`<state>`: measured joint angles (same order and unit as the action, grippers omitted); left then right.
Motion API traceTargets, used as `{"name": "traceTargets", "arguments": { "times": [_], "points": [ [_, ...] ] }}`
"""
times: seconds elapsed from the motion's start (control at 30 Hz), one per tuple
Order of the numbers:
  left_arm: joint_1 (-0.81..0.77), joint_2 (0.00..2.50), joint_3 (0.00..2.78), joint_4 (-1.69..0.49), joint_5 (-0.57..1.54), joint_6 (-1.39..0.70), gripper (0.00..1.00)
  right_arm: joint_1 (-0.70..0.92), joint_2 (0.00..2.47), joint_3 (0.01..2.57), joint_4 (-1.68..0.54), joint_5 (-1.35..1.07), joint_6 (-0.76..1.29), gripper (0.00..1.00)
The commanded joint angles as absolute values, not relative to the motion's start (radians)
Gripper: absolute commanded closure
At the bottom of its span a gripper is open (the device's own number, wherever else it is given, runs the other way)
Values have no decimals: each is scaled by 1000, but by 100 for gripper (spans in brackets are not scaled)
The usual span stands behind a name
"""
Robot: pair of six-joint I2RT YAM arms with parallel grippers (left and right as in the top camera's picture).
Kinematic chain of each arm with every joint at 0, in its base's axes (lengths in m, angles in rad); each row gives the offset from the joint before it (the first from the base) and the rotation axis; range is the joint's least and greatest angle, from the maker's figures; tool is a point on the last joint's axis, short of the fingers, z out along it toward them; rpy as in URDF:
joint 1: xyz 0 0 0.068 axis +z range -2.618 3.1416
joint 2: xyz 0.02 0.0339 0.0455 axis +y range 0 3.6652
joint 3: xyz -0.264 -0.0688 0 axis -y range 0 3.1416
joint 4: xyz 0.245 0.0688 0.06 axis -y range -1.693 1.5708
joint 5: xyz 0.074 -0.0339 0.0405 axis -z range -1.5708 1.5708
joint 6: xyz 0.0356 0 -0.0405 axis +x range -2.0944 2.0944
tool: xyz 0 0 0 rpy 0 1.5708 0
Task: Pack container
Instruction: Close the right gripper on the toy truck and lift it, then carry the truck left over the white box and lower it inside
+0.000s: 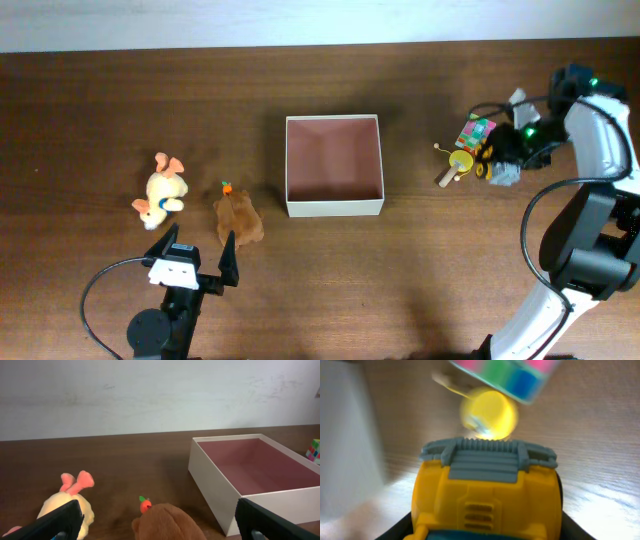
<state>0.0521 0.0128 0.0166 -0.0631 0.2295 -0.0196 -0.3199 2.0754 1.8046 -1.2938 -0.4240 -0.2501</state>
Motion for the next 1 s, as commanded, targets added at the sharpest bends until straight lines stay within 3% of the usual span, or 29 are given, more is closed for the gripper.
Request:
{"name": "traceTargets", "arguments": {
  "times": [0.0, 0.23, 0.5, 0.67, 0.97],
  "points": [
    [55, 5, 9, -61, 240, -7, 1, -303, 2071, 1915, -1372, -735, -354, 49],
    [55, 5, 9, -61, 240, -7, 1, -176, 2065, 1988, -1416, -1031, -442, 49],
    [55, 5, 9, -61, 240, -7, 1, 105, 2065, 1988, -1209, -1027, -289, 49],
    [55, 6, 9, -61, 240, -7, 1, 283, 2065, 1988, -1029, -775, -35, 44],
    [55, 5, 9, -61, 240, -7, 1, 506, 2067, 1988, -941, -256, 275, 44]
  ]
}}
